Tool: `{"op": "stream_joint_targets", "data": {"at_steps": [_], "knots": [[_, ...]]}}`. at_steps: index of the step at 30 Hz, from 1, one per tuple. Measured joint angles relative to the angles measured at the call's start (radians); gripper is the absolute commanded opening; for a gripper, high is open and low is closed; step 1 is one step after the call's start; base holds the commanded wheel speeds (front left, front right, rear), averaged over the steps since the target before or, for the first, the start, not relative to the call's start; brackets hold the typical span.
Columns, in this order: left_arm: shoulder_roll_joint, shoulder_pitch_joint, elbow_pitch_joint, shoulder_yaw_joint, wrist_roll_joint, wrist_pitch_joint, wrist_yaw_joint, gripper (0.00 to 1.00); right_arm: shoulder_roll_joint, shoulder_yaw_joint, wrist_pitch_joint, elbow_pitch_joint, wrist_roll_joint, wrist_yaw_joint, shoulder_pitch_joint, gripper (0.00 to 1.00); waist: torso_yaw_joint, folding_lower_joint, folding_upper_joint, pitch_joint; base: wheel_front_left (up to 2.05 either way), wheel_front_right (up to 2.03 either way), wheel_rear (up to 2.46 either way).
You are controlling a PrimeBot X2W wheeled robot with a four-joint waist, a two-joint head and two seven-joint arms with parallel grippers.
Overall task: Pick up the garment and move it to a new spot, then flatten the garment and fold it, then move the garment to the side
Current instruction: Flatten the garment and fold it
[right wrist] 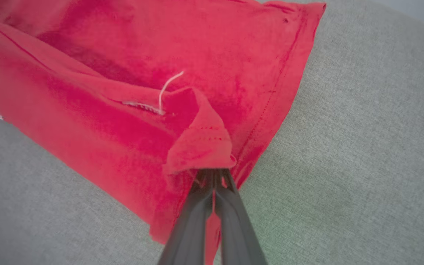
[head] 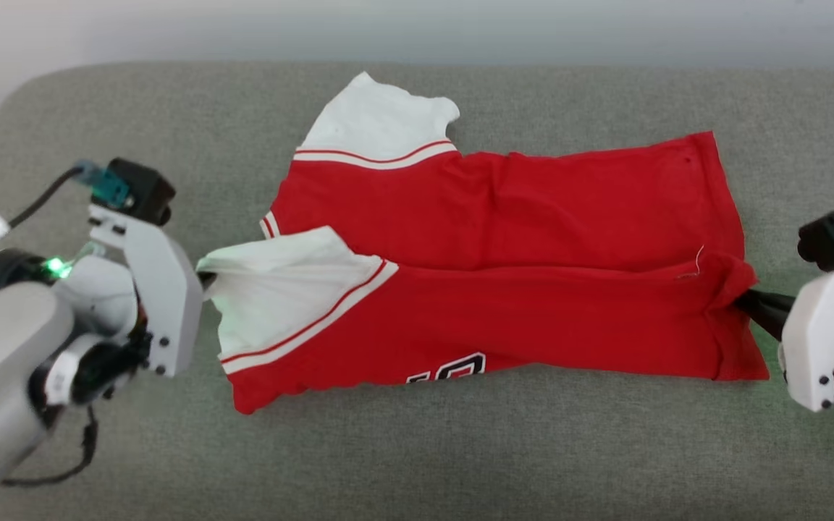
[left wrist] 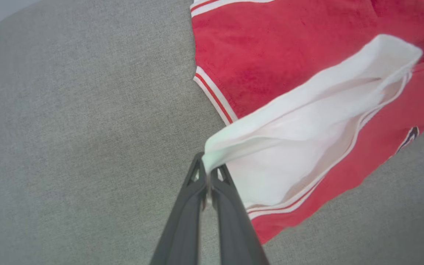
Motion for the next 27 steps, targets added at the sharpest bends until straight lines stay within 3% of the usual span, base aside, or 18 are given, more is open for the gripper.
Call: {"op": "stream_joint_targets", "data": {"at_steps": [11, 21, 22, 23, 24, 25, 26, 27], "knots": [[-0.224, -0.026, 0.386, -0.032, -0.029, -0.01, -0.18, 0.0, 0.064, 0.13, -0.027, 0.205, 0.007, 0.0, -0.139, 0.0, -0.005, 0.0, 0.0, 0.04, 0.0, 0.0, 0.0], [-0.334, -0.052, 0.592, -0.035, -0.059, 0.012, -0.259, 0.0, 0.084, 0.226, -0.04, 0.303, 0.057, 0.0, -0.223, 0.0, -0.005, 0.0, 0.0, 0.041, 0.0, 0.0, 0.0], [-0.34, -0.054, 0.605, -0.035, -0.059, 0.012, -0.266, 0.07, 0.087, 0.233, -0.04, 0.311, 0.063, 0.0, -0.231, 0.0, -0.006, 0.0, 0.0, 0.04, 0.0, 0.0, 0.0], [-0.346, -0.058, 0.618, -0.035, -0.059, 0.01, -0.267, 0.45, 0.089, 0.24, -0.041, 0.32, 0.067, 0.0, -0.236, 0.0, -0.007, 0.0, 0.0, 0.038, 0.0, 0.0, 0.0], [-0.353, -0.063, 0.629, -0.033, -0.059, 0.006, -0.27, 0.89, 0.092, 0.248, -0.042, 0.329, 0.07, 0.0, -0.244, 0.13, -0.007, 0.0, 0.0, 0.035, 0.0, 0.0, 0.0], [-0.358, -0.067, 0.641, -0.03, -0.061, 0.004, -0.27, 1.0, 0.094, 0.254, -0.05, 0.337, 0.07, 0.0, -0.248, 0.29, -0.008, 0.0, 0.0, 0.032, 0.0, 0.0, 0.0], [-0.362, -0.07, 0.65, -0.028, -0.064, 0.003, -0.27, 1.0, 0.096, 0.26, -0.058, 0.348, 0.07, 0.0, -0.253, 0.41, -0.008, 0.0, 0.0, 0.029, 0.0, 0.0, 0.0], [-0.366, -0.072, 0.66, -0.027, -0.064, 0.0, -0.27, 1.0, 0.099, 0.265, -0.062, 0.357, 0.071, 0.0, -0.257, 0.41, -0.007, 0.0, 0.0, 0.025, 0.0, 0.0, 0.0]]}}
